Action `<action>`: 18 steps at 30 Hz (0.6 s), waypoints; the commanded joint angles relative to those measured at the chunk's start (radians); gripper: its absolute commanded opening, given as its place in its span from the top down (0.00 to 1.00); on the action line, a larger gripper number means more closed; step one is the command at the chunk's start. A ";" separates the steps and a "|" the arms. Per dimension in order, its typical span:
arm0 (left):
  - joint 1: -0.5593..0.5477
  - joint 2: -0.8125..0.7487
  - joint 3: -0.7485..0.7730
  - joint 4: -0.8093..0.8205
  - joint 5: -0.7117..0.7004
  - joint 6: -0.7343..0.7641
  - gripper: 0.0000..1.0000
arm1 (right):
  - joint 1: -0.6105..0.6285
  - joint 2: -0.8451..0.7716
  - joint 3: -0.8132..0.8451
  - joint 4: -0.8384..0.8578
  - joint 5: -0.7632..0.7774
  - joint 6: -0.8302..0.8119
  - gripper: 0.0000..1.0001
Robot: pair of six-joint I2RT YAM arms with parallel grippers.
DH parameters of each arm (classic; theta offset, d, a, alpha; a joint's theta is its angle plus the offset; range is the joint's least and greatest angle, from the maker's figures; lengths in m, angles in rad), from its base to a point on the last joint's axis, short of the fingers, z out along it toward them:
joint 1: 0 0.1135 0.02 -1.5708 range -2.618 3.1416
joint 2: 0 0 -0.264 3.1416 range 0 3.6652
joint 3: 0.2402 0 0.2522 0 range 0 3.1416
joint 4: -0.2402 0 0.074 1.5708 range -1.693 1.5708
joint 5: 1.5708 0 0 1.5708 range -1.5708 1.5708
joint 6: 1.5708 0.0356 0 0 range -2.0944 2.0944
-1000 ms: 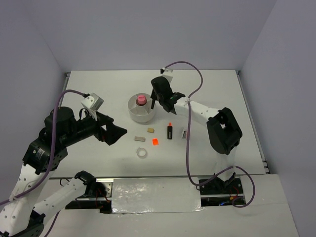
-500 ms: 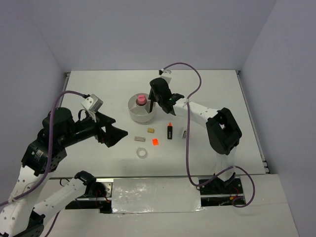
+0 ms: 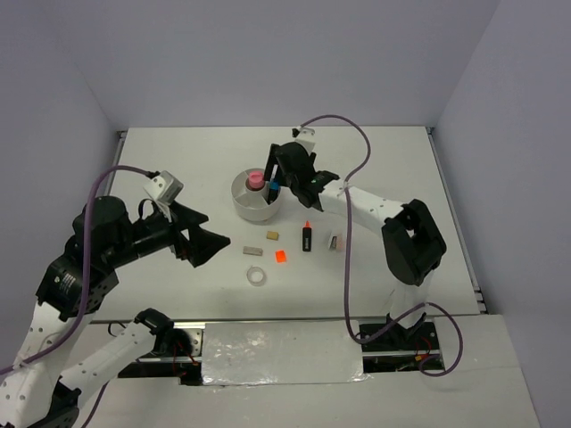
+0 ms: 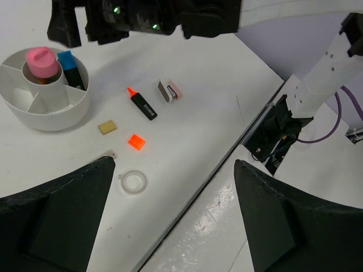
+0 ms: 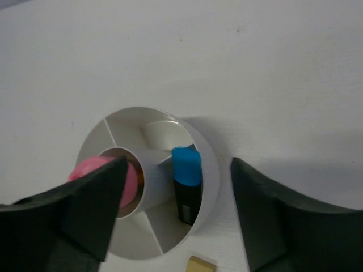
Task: Sort the stationery into containers
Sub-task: Place the pen in the storage box, then pick up the pen from the center of the board.
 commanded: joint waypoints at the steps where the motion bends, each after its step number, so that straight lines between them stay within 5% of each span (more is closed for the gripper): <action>1: 0.004 0.042 0.025 0.046 -0.037 -0.052 0.01 | 0.009 -0.153 0.054 -0.025 0.045 -0.055 0.13; 2: 0.004 0.054 0.023 0.042 -0.068 -0.063 0.01 | 0.007 -0.179 0.089 -0.086 0.068 -0.080 0.01; 9: 0.003 0.151 0.019 0.010 -0.293 -0.185 0.01 | 0.006 -0.292 0.095 -0.364 0.183 -0.134 0.00; 13: 0.003 0.192 -0.001 -0.021 -0.440 -0.300 0.01 | -0.008 -0.479 -0.161 -0.286 0.009 -0.146 0.01; 18: 0.003 0.249 -0.052 -0.064 -0.539 -0.438 0.00 | -0.036 -0.425 -0.223 -0.461 -0.103 -0.040 0.13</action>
